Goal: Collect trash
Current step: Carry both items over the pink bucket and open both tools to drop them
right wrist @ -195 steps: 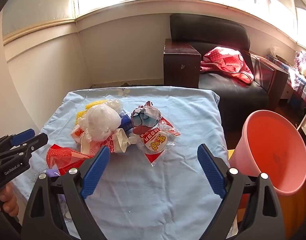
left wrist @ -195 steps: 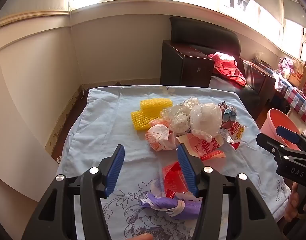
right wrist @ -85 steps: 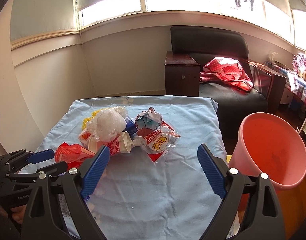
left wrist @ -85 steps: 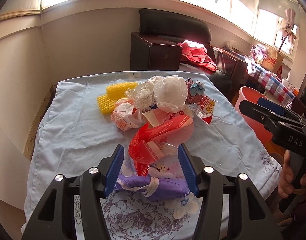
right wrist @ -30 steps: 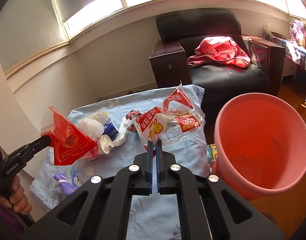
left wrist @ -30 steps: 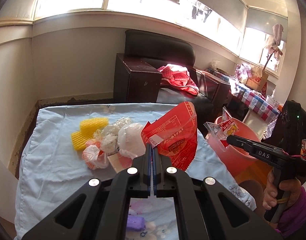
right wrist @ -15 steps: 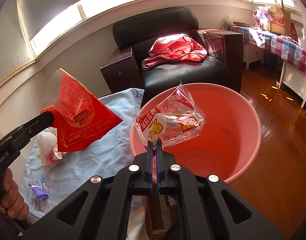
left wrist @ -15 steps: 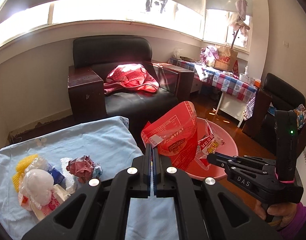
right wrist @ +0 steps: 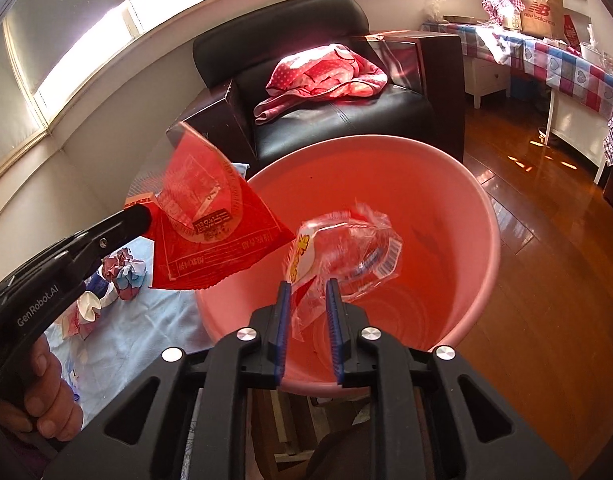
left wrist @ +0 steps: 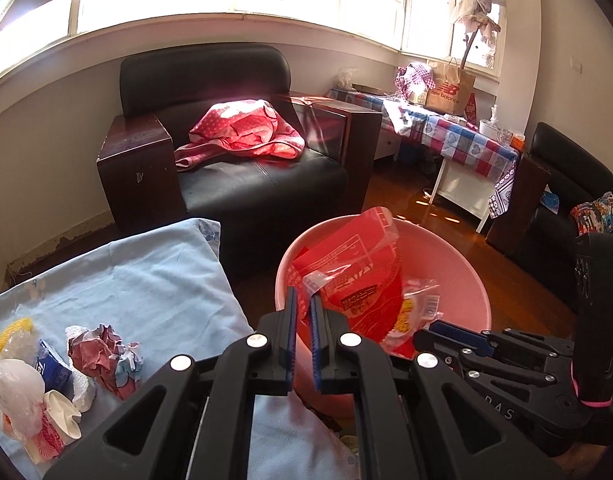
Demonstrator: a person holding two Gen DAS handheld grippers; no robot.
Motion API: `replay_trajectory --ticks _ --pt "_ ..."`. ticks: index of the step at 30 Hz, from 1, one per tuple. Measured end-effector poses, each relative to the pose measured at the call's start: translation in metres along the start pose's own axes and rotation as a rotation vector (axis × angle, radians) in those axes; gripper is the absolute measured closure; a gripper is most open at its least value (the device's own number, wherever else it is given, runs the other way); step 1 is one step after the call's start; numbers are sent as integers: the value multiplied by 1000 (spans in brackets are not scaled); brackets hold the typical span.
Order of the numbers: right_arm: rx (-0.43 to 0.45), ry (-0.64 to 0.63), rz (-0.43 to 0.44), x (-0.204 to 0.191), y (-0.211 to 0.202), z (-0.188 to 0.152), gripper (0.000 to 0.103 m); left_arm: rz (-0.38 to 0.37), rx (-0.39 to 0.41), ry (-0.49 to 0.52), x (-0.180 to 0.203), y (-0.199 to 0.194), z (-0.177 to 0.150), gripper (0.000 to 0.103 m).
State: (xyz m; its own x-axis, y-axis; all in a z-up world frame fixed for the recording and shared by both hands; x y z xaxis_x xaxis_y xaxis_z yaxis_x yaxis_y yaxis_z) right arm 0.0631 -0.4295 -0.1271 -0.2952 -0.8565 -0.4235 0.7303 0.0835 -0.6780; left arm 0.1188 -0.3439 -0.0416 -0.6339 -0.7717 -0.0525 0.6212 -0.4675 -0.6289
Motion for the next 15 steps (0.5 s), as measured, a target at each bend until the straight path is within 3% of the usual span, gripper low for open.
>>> replay_trajectory --ticks 4,9,15 --pt "-3 -3 -6 1 1 -1 75 -7 16 -11 -1 -2 3 74" --pt "10 -18 -19 -2 -4 0 75 -23 49 -34 -9 -14 8 71" --pt "34 -56 -10 -19 -16 -1 75 10 93 -45 -26 -47 8 65"
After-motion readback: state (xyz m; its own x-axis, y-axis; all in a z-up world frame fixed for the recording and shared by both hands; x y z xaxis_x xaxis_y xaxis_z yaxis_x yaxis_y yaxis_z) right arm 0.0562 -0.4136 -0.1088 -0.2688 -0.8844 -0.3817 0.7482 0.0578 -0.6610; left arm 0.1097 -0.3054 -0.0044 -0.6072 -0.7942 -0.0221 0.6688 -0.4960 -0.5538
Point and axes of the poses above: each gripper's, at about its wrist camera, not at the fingertips, and y roughly the way its jaws point, x to its right, z to its top, the point moved 7 cm from there along y, roughly the way its jaws point, and after that the axes turned 9 degrees about y, right-handed, at the moved point
